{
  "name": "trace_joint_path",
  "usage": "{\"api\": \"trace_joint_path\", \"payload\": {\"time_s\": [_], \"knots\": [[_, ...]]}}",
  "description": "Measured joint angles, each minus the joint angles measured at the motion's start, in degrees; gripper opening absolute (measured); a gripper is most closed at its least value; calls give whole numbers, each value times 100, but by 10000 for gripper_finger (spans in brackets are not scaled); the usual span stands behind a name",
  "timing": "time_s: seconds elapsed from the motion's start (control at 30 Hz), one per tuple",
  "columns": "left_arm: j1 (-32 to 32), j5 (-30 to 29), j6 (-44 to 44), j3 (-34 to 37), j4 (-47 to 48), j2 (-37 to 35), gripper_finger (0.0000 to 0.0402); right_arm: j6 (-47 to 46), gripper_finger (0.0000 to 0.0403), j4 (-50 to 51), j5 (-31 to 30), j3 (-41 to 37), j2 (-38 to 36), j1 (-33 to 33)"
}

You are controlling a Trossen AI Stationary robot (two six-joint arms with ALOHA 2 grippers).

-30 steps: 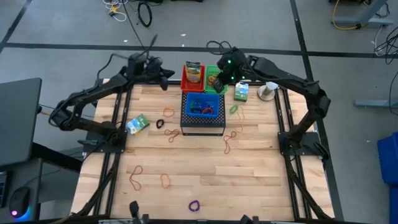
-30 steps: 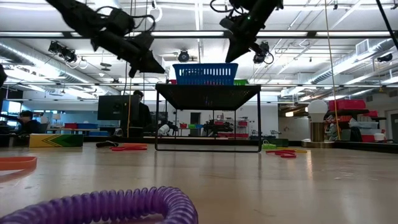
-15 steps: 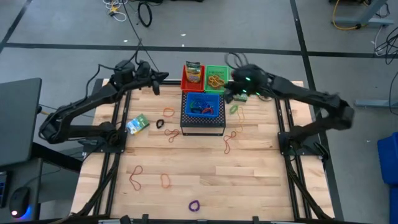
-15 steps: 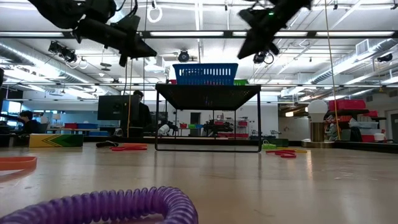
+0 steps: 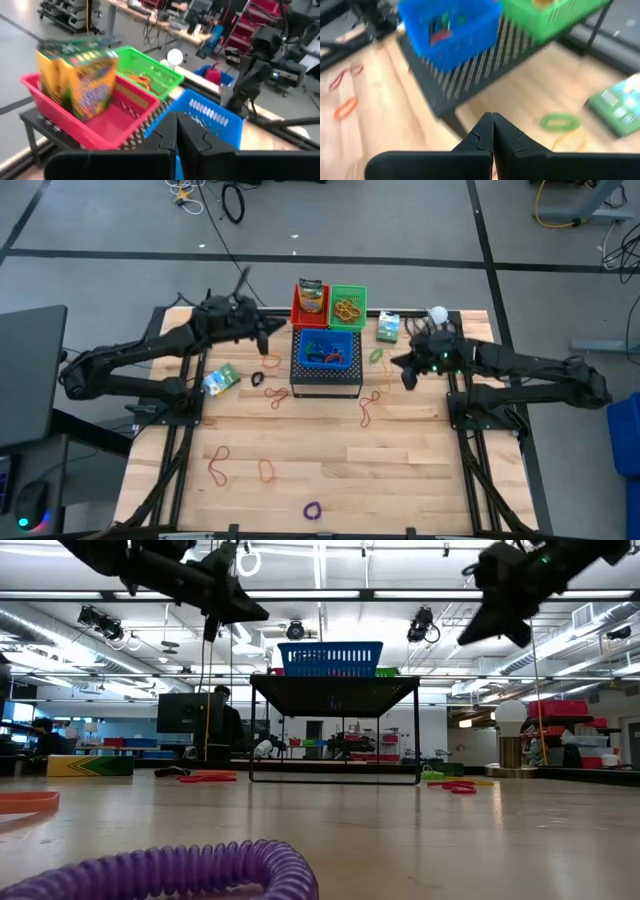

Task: Pick & Place Office Desk Supplies
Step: Put the red rubber band into the green bin on the shelf

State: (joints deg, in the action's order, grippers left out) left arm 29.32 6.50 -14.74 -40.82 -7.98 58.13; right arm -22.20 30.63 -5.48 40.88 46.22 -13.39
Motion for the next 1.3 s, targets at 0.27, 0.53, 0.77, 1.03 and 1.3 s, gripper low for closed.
{"api": "trace_joint_path", "payload": {"time_s": [0.27,0.53,0.77,1.03,1.3], "knots": [[-1947,-1526,-397,655,-289,-175,4,-474,4,-667,81,-1076,57,962],[-3027,-2824,-259,1304,-359,-596,11,291,33,-1100,-139,-1523,899,1570],[-3422,-2569,-263,1677,-337,-1143,8,1205,133,-2215,190,-1510,2217,1547],[-3682,-2571,-538,2098,-130,-1746,7,1656,165,-2980,289,-1503,3029,1371],[-3731,-2563,-597,2124,-115,-1836,7,1940,152,-3254,178,-1494,3484,1086]]}}
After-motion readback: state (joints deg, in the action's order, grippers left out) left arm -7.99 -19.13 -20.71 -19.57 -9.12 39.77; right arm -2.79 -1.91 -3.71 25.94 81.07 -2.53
